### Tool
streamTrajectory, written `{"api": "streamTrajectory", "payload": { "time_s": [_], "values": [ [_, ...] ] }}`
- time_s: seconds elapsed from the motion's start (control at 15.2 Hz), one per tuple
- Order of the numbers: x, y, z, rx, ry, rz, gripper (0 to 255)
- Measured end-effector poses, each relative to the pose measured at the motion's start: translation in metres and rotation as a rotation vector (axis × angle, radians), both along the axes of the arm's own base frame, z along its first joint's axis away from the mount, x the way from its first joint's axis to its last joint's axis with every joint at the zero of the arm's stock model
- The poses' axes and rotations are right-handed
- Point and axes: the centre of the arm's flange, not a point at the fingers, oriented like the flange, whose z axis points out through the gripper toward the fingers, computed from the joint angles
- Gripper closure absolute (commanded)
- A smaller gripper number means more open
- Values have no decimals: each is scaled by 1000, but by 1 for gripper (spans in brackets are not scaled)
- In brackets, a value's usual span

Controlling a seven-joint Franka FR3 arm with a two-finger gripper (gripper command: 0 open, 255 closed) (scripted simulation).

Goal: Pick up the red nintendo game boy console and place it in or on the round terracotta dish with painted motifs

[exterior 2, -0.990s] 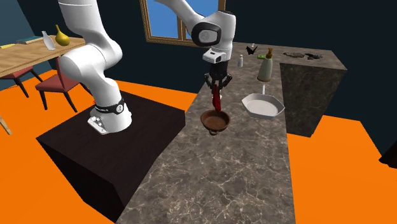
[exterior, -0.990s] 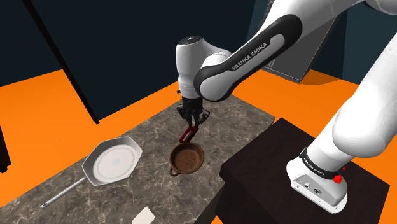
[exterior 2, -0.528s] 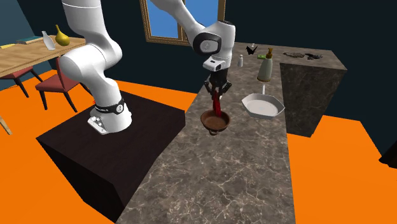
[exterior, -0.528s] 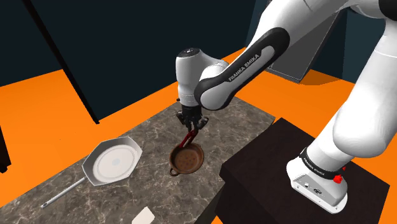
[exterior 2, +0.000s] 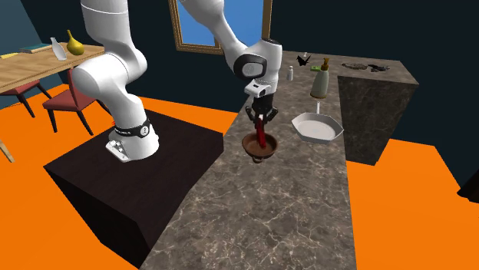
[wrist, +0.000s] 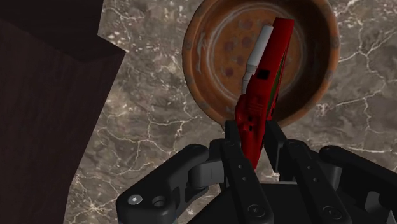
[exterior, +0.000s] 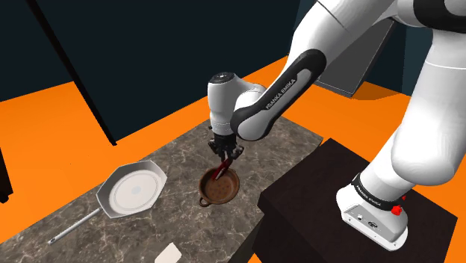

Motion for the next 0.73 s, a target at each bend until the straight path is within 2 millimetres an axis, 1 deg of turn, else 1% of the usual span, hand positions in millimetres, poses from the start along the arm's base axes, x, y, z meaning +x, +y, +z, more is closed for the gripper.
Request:
{"api": "streamTrajectory", "payload": {
  "time_s": [0.26,0.66,0.73],
  "values": [
    [1,1,-20,0,0,0,255],
    [0,2,-24,0,0,0,255],
    [0,2,-24,0,0,0,0]
  ]
}}
